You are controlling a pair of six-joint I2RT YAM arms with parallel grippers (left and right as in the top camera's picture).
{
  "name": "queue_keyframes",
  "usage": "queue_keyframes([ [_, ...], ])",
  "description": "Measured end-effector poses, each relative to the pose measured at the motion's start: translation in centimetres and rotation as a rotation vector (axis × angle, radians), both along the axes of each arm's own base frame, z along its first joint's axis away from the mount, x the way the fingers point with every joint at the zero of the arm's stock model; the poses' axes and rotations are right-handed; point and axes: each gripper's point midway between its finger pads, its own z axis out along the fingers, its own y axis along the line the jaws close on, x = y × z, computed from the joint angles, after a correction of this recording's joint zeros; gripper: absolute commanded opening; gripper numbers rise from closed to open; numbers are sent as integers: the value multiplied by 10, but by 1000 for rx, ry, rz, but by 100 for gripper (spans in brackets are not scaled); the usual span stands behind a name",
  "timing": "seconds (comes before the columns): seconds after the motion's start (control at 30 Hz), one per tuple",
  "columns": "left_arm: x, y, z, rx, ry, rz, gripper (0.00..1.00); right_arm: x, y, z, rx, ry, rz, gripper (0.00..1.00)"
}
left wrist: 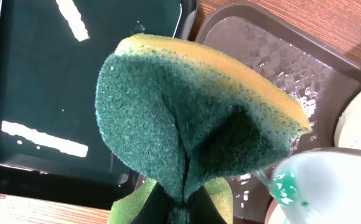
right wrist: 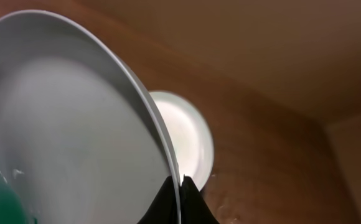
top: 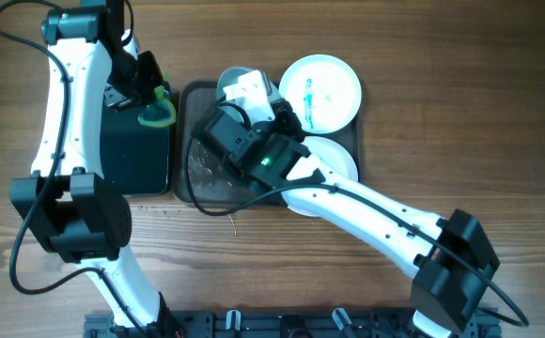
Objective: Clean dirty plates on tray and stack at the side
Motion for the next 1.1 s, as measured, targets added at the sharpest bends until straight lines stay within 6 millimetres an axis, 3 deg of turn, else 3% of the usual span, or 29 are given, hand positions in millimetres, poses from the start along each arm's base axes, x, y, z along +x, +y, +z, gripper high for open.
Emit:
queue_keyframes([
  [0.27,0,0,0,0,0,0,4,-5,14,59,-95,-256,-55,4],
  [0.5,0,0,0,0,0,0,4,-7,12,60,-131,-255,-58,4],
  [0.6,0,0,0,0,0,0,4,-6,16,29,-46,-125,14,4],
  [0.67,0,0,0,0,0,0,4,1,17,-4,140,25,37,4],
  [0.77,0,0,0,0,0,0,4,20,14,-38,429,218,16,4],
  [0.9,0,0,0,0,0,0,4,35,11,-96,617,430,-41,4],
  [1.03,0,0,0,-1,0,0,4,17,36,-186,659,687,-49,5],
  [1.07,0,0,0,-1,0,0,4,14,38,-195,660,713,-49,9],
  [1.1,0,0,0,-1,0,0,4,9,42,-204,669,749,-48,20],
])
